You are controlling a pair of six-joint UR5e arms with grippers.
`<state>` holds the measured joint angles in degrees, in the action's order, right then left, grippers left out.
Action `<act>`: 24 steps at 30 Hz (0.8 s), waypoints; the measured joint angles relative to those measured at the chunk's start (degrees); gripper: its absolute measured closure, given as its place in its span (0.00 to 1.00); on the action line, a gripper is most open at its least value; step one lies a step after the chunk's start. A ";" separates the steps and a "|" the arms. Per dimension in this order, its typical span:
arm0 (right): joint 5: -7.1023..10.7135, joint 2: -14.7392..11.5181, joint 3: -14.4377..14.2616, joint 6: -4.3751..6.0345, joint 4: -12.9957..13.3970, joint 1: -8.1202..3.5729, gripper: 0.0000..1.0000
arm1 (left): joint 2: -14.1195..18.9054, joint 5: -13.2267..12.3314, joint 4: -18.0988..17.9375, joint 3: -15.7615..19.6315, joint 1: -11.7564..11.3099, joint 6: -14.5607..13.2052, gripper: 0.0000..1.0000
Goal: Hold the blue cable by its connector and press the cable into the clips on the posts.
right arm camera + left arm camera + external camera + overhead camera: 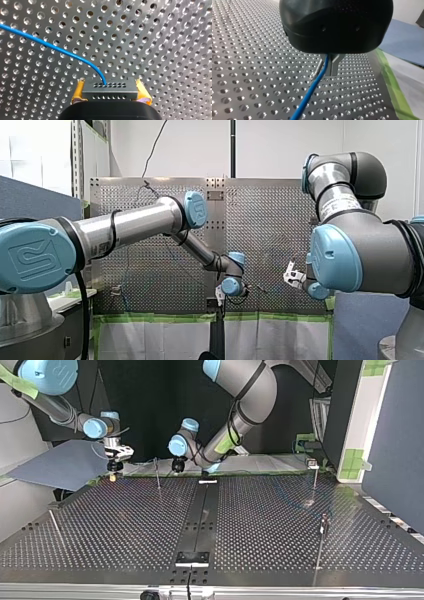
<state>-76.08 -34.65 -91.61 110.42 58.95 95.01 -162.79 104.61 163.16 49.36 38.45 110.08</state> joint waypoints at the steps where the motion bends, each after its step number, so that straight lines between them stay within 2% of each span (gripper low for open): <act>1: -0.17 0.32 0.20 0.03 -0.10 0.00 1.00 | 0.00 -0.01 0.16 -0.19 -0.10 0.01 1.00; 14: -0.61 3.91 3.75 -0.68 -2.25 0.21 1.00 | -0.03 0.04 0.85 -0.98 -0.41 0.04 1.00; 19: -2.00 5.69 5.69 -1.39 -3.02 0.26 1.00 | -0.04 -0.38 0.85 -1.22 -0.43 0.13 1.00; 24: -3.02 5.99 6.75 -1.69 -3.55 0.29 1.00 | -0.08 -0.82 1.15 -2.14 -0.77 0.49 1.00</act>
<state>-79.10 -28.65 -84.86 108.73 55.40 95.30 -162.87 103.80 164.31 47.23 37.68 110.57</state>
